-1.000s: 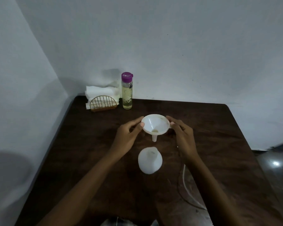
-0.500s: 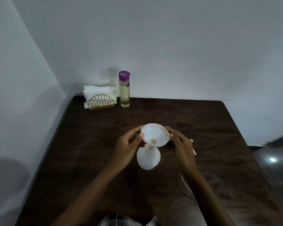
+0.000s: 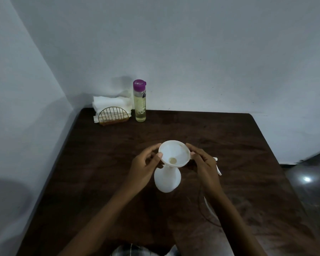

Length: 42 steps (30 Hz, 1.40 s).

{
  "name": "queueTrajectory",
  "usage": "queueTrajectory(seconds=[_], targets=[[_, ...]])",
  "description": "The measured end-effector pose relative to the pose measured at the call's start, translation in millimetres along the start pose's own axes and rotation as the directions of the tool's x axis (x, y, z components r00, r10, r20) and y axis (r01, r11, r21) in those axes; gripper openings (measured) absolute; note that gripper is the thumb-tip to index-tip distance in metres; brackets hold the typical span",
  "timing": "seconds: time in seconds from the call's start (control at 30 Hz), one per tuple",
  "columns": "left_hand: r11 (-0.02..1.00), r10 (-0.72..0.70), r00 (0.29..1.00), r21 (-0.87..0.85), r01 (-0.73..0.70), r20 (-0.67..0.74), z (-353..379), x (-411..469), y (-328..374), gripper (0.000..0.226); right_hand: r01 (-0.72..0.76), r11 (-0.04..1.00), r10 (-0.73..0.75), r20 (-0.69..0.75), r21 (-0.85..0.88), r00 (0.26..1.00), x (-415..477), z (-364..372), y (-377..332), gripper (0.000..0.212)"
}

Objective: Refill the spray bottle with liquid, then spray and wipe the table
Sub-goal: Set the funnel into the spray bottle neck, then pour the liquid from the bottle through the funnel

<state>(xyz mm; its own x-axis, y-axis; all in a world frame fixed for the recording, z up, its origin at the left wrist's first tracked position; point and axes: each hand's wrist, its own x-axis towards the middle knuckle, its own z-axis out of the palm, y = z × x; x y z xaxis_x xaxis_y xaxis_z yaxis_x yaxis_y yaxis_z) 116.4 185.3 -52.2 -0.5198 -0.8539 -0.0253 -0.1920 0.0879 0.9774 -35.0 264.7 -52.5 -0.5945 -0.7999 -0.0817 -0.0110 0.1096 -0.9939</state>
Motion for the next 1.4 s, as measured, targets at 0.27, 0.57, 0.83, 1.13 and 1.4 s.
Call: queueTrajectory(seconds=[0.27, 0.57, 0.83, 1.13, 1.4], targets=[[0.996, -0.091, 0.996, 0.018, 0.091, 0.019, 3, -4, -17, 0.039, 0.022, 0.999, -0.022, 0.017, -0.025, 1.000, -5, 2, 13, 0.028], [0.990, -0.086, 0.996, 0.111, 0.085, 0.009, -2, -2, -20, 0.036, -0.033, 0.996, 0.030, -0.040, -0.078, 0.999, 3, -2, 16, 0.025], [0.982, -0.107, 0.993, 0.152, 0.113, -0.044, -29, 33, -14, 0.028, 0.047, 0.969, -0.049, -0.002, -0.243, 0.999, 55, -6, 9, 0.019], [0.966, -0.030, 0.987, 0.249, 0.069, -0.160, -62, 152, -10, 0.027, 0.239, 0.867, -0.114, 0.293, -0.436, 0.949, 172, 42, -10, 0.018], [0.953, 0.024, 0.908, 0.285, 0.106, -0.418, -71, 240, -22, 0.068, 0.273, 0.803, -0.047, 0.401, -0.529, 0.915, 231, 101, -7, 0.023]])
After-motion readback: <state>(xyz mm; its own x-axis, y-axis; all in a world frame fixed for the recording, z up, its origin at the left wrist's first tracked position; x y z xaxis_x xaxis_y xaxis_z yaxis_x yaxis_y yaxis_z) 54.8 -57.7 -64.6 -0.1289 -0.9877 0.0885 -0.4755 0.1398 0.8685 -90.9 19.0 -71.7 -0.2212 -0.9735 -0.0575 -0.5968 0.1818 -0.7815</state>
